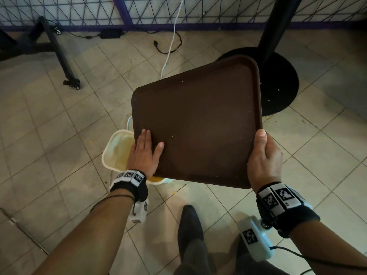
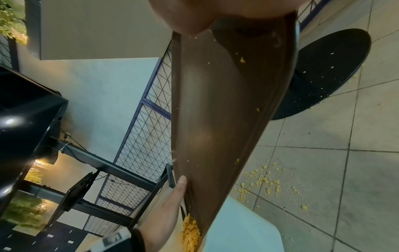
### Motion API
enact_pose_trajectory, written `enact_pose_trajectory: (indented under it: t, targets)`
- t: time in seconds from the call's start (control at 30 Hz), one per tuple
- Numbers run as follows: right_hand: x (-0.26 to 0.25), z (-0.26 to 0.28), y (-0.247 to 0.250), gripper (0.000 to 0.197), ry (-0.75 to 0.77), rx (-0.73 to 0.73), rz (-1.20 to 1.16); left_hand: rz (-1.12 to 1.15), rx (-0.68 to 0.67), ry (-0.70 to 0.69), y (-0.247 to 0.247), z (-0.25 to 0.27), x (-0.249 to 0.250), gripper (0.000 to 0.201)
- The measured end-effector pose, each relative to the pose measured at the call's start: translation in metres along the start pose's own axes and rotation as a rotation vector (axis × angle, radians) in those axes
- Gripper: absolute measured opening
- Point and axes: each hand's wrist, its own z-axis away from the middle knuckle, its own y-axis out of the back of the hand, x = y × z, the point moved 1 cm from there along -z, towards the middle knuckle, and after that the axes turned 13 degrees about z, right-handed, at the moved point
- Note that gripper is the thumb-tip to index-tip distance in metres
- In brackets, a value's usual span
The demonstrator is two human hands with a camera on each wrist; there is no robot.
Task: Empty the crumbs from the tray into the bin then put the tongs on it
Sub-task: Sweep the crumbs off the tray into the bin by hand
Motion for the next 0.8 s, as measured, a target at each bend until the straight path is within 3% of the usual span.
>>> enact_pose_trajectory:
  t: [0.13, 0.23, 0.37, 0.5, 0.8]
  targets:
    - [0.0, -0.001, 0.0, 0.051, 0.008, 0.0, -0.004, -0.129, -0.107, 0.035, -0.021, 0.04, -0.023, 0.086]
    - [0.001, 0.0, 0.0, 0.05, 0.012, -0.007, -0.012, -0.24, -0.115, -0.001, -0.015, 0.05, -0.033, 0.087]
    - [0.001, 0.0, 0.0, 0.051, 0.007, 0.002, -0.009, -0.161, 0.024, -0.011, 0.007, 0.022, -0.024, 0.083]
    - [0.0, 0.0, 0.001, 0.051, 0.008, 0.009, -0.014, -0.128, -0.009, 0.04, 0.011, -0.007, -0.017, 0.081]
    - [-0.001, 0.0, 0.003, 0.052, 0.017, 0.0, 0.008, -0.122, -0.114, 0.042, -0.024, 0.05, -0.034, 0.089]
